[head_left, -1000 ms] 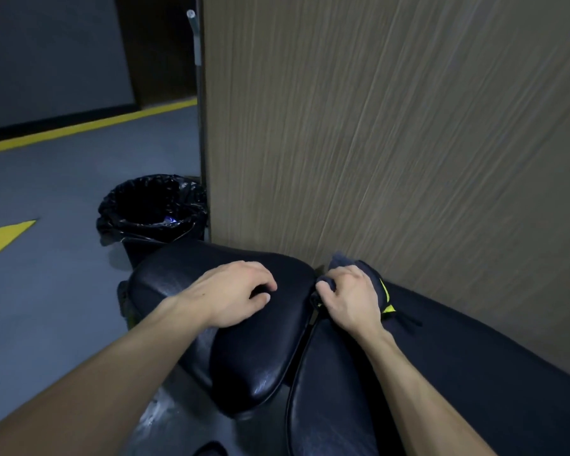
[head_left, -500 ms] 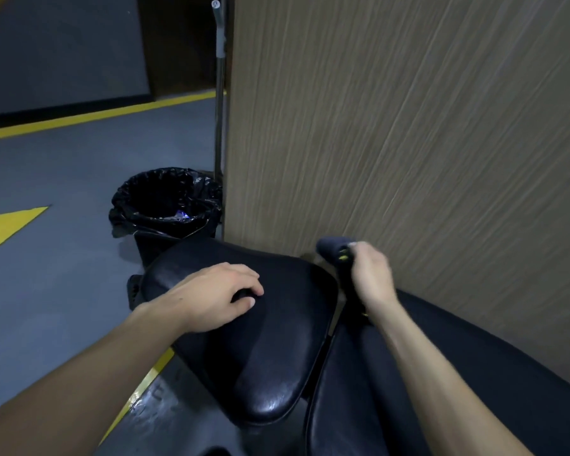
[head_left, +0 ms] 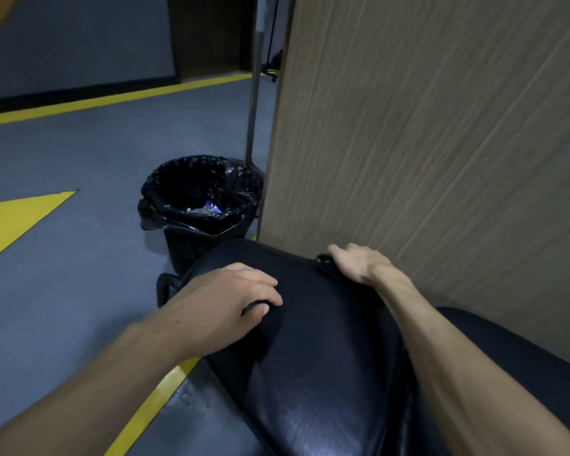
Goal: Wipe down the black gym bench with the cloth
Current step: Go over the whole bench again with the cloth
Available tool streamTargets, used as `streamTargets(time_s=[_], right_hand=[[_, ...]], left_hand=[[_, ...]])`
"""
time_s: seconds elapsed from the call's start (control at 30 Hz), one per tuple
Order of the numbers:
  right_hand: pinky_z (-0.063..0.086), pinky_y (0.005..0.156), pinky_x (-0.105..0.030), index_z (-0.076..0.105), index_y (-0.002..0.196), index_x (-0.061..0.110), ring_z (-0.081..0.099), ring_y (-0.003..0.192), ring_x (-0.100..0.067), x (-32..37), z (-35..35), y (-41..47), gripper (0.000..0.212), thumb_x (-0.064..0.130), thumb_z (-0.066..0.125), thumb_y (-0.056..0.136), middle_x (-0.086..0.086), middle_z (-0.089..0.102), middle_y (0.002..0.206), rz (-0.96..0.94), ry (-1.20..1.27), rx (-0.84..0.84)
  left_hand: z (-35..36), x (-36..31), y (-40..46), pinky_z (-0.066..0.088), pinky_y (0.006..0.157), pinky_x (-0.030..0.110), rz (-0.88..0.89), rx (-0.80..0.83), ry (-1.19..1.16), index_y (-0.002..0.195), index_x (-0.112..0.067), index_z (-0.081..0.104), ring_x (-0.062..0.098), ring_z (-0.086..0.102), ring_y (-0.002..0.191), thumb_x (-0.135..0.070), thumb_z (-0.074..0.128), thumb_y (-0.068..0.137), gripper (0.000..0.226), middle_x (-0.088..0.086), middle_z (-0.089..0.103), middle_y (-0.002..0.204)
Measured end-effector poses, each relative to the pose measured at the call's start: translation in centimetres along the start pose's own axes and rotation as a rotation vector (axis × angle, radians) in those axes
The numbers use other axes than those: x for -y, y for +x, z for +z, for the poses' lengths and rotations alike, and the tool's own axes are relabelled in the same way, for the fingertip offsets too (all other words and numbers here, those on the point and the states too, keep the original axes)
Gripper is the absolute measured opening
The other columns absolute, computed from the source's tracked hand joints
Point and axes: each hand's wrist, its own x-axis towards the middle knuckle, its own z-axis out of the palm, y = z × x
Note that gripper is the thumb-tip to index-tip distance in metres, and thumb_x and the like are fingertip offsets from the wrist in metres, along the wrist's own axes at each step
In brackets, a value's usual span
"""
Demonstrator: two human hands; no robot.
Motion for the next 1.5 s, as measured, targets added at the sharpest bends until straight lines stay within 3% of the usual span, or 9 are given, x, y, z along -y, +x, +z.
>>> streamTargets(time_s=[0.2, 0.33, 0.53, 0.93, 1.1, 1.23, 1.3, 1.4, 1.5], right_hand=[[0.037, 0.104, -0.043, 0.055, 0.139, 0.017, 0.051, 0.131, -0.036, 11.3, 3.1, 1.4, 0.064, 0.054, 0.022, 0.100, -0.016, 0.054, 0.146, -0.268, -0.008, -0.051], [0.034, 0.114, -0.044, 0.054, 0.142, 0.026, 0.046, 0.138, -0.032, 4.0, 2.2, 1.1, 0.082, 0.075, 0.014, 0.089, -0.008, 0.050, 0.152, -0.262, -0.006, -0.028], [0.040, 0.106, -0.043, 0.061, 0.131, 0.032, 0.051, 0.131, -0.033, -5.3, 1.2, -0.4, 0.071, 0.072, 0.016, 0.093, -0.009, 0.060, 0.140, -0.119, 0.001, -0.127], [0.043, 0.098, -0.044, 0.060, 0.129, 0.024, 0.056, 0.125, -0.036, 9.6, 2.7, 1.1, 0.093, 0.093, 0.026, 0.077, -0.012, 0.061, 0.136, -0.259, -0.085, -0.022], [0.045, 0.088, -0.038, 0.068, 0.116, 0.028, 0.059, 0.112, -0.036, 9.2, 2.8, 2.4, 0.061, 0.064, 0.038, 0.077, -0.012, 0.067, 0.125, -0.269, 0.049, -0.061], [0.041, 0.079, -0.038, 0.068, 0.103, 0.022, 0.061, 0.106, -0.041, 9.2, 3.4, 0.7, 0.036, 0.040, 0.039, 0.092, -0.018, 0.070, 0.112, -0.399, 0.114, -0.285], [0.043, 0.087, -0.039, 0.066, 0.114, 0.025, 0.061, 0.112, -0.037, 9.9, 4.4, -1.6, 0.041, 0.041, 0.036, 0.092, -0.012, 0.072, 0.117, -0.568, 0.098, -0.379], [0.025, 0.119, -0.033, 0.061, 0.136, 0.023, 0.049, 0.137, -0.019, 10.7, 6.6, -5.5, 0.062, 0.045, 0.029, 0.088, 0.002, 0.059, 0.144, -0.875, 0.072, -0.266], [0.014, 0.126, -0.036, 0.057, 0.141, 0.020, 0.035, 0.148, -0.012, 8.6, 8.1, -9.5, 0.060, 0.040, 0.033, 0.090, 0.005, 0.048, 0.155, -1.035, 0.040, -0.182]], left_hand=[[-0.3, 1.0, 0.3, 0.050, 0.098, 0.035, -0.073, -0.094, 0.001, 0.113, -0.044, 0.070, 0.002, 0.052, 0.122, -0.039, 0.040, 0.091, 0.037, -0.029, 0.063, 0.128], [0.0, 1.2, 0.9, 0.053, 0.092, 0.036, -0.116, -0.157, -0.003, 0.106, -0.041, 0.073, 0.003, 0.057, 0.112, -0.036, 0.043, 0.089, 0.035, -0.028, 0.067, 0.117], [0.0, 1.6, 0.2, 0.050, 0.098, 0.034, -0.151, -0.131, -0.057, 0.110, -0.042, 0.072, -0.001, 0.053, 0.121, -0.039, 0.043, 0.090, 0.035, -0.028, 0.065, 0.124], [-1.6, 5.9, -2.6, 0.055, 0.081, 0.039, -0.455, -0.241, 0.044, 0.107, -0.031, 0.071, 0.022, 0.065, 0.101, -0.015, 0.047, 0.094, 0.032, -0.012, 0.069, 0.112], [-2.2, 5.4, -2.7, 0.052, 0.082, 0.036, -0.525, -0.194, 0.052, 0.112, -0.035, 0.068, 0.022, 0.062, 0.107, -0.014, 0.046, 0.094, 0.035, -0.013, 0.068, 0.115], [-2.9, 4.2, -2.7, 0.046, 0.080, 0.032, -0.571, -0.184, 0.075, 0.117, -0.037, 0.064, 0.024, 0.061, 0.111, -0.017, 0.042, 0.094, 0.038, -0.011, 0.066, 0.124], [-3.2, 3.7, -2.7, 0.042, 0.078, 0.032, -0.610, -0.182, 0.111, 0.121, -0.036, 0.063, 0.026, 0.060, 0.112, -0.016, 0.041, 0.094, 0.040, -0.007, 0.066, 0.125], [-3.6, 3.2, -3.7, 0.040, 0.076, 0.032, -0.701, -0.166, 0.153, 0.123, -0.035, 0.063, 0.032, 0.061, 0.112, -0.013, 0.044, 0.091, 0.044, 0.001, 0.068, 0.123], [-3.7, 3.1, -5.0, 0.040, 0.073, 0.032, -0.751, -0.150, 0.126, 0.116, -0.029, 0.067, 0.035, 0.061, 0.102, -0.009, 0.045, 0.089, 0.041, 0.006, 0.069, 0.111]])
